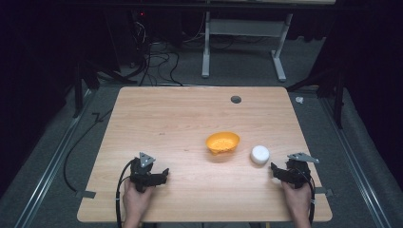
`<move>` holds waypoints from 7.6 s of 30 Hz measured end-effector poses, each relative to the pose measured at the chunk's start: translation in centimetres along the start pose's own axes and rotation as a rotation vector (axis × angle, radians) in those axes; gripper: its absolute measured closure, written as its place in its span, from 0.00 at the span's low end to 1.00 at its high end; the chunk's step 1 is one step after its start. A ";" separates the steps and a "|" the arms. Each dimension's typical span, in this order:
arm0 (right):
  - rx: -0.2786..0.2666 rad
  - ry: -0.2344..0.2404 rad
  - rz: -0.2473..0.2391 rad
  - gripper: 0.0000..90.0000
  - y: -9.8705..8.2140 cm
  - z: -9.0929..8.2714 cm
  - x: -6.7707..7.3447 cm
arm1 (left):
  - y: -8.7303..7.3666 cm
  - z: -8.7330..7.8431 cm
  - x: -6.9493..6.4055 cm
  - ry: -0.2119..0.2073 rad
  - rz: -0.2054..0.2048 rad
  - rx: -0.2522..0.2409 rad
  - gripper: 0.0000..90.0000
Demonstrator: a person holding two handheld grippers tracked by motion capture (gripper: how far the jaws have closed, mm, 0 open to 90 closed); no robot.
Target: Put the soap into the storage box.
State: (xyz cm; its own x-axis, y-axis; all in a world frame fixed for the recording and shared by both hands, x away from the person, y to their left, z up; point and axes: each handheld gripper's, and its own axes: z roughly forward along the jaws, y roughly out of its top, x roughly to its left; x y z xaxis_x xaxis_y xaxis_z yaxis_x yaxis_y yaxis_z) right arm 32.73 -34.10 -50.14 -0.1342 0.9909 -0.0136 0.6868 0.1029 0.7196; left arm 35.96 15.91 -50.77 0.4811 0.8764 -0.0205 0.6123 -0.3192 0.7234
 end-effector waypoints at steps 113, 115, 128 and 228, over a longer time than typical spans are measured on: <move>-0.016 0.134 -0.104 0.27 4.3 2.4 5.4 | 0.0 0.0 0.0 -0.004 0.002 0.000 0.15; -0.017 0.135 -0.106 0.27 4.4 2.3 5.5 | 0.0 0.0 0.0 -0.004 0.002 0.000 0.15; -0.048 0.157 -0.154 0.27 5.6 0.6 6.7 | 0.0 0.0 0.0 -0.005 0.002 0.000 0.15; -0.018 0.350 -0.273 0.27 13.4 2.6 14.6 | 0.0 0.0 0.0 -0.005 0.003 -0.002 0.15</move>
State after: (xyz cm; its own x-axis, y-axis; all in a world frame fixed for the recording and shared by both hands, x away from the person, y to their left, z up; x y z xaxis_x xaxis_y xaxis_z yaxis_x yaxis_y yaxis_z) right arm 41.83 -17.98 -42.54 -0.5453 0.8378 0.0288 0.5803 0.3525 0.7342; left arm 35.95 15.96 -50.77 0.4863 0.8735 -0.0221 0.6099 -0.3212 0.7245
